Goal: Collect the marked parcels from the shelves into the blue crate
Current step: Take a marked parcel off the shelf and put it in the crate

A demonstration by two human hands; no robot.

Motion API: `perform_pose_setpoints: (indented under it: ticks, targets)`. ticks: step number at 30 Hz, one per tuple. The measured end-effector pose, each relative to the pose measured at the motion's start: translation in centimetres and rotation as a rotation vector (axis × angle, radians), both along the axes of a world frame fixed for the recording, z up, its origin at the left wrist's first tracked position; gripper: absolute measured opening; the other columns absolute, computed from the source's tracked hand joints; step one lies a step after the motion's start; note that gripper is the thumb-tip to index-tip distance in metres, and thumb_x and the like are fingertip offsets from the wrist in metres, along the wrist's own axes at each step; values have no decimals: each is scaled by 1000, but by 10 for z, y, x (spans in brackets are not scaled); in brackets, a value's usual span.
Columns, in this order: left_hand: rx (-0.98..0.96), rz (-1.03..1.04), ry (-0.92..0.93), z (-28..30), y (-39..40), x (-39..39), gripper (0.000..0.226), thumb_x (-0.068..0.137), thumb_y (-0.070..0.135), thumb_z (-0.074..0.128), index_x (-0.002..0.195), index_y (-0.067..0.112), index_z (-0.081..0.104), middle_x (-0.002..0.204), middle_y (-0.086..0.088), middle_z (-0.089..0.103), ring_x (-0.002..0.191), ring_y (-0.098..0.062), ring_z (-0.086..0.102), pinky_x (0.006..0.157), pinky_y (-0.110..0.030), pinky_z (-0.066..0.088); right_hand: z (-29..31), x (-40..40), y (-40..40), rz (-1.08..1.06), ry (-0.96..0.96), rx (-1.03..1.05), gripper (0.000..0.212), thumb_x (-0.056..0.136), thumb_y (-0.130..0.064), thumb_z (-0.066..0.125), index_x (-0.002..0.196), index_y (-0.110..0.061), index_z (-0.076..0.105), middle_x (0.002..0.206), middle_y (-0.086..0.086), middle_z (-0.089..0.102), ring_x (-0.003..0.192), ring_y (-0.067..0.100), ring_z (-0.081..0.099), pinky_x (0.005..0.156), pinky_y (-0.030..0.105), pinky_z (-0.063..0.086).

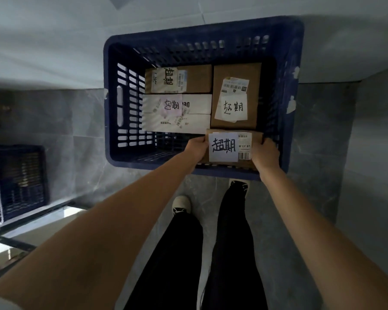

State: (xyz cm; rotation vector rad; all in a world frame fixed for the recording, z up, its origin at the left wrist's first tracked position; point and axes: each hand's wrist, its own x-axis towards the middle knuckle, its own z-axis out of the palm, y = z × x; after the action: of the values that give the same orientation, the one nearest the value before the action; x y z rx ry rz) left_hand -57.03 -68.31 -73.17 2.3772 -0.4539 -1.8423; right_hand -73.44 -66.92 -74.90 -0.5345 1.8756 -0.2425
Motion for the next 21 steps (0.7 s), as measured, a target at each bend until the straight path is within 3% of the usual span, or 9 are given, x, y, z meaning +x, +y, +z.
perform_pose_setpoints:
  ticks: [3,6,8,10,12,15,19,21]
  targets:
    - [39,-38,17,-24,-5,-9,30,103,9,38,120,-1,60,123,-17,63,112,-32,61,100,-46,48,-23,-7,-13,62,-25,121,38,100,-12,37,133,6,42,131,22,54,116,33,55,85,35,46]
    - [75,-65,-9,-43,-10,-16,32,103,8,38,123,-5,58,126,-21,61,115,-35,59,101,-49,47,-41,-8,-25,105,-41,168,21,98,-7,37,116,-4,48,129,23,54,110,32,55,77,29,39]
    - [99,-88,-4,-53,-14,-19,33,101,3,37,130,-5,53,129,-20,59,116,-35,58,101,-47,47,-49,-6,-33,86,-33,226,29,98,-5,34,123,0,48,131,21,53,107,29,56,78,31,44]
    - [124,-101,35,-62,-18,-22,39,100,-4,35,139,-4,42,134,-21,54,119,-35,55,102,-46,46,-58,-4,-39,98,-16,276,38,99,-4,33,134,1,44,136,19,51,116,31,54,91,34,48]
    - [140,-108,67,-71,-21,-23,44,100,-8,31,143,-3,35,137,-21,51,123,-35,53,104,-45,44,-68,-4,-41,122,0,285,35,98,-4,33,130,1,47,140,19,48,124,34,50,99,36,46]
    - [155,-156,60,-80,-24,-23,45,100,-6,27,144,0,34,141,-20,48,127,-34,49,107,-46,41,-77,-3,-39,122,0,277,38,97,-4,33,132,1,45,138,18,50,121,32,52,98,36,47]
    - [181,-191,59,-88,-26,-20,46,100,-4,26,145,1,34,143,-19,45,129,-34,46,108,-46,40,-85,1,-37,70,-29,273,38,95,-8,36,132,-5,47,136,16,52,102,23,51,79,29,44]
    - [185,-184,92,-90,-27,-18,44,100,-3,27,142,0,38,142,-19,46,128,-34,48,108,-46,40,-86,3,-37,39,-20,273,43,94,-9,37,136,-3,45,133,16,54,103,24,55,80,31,48]
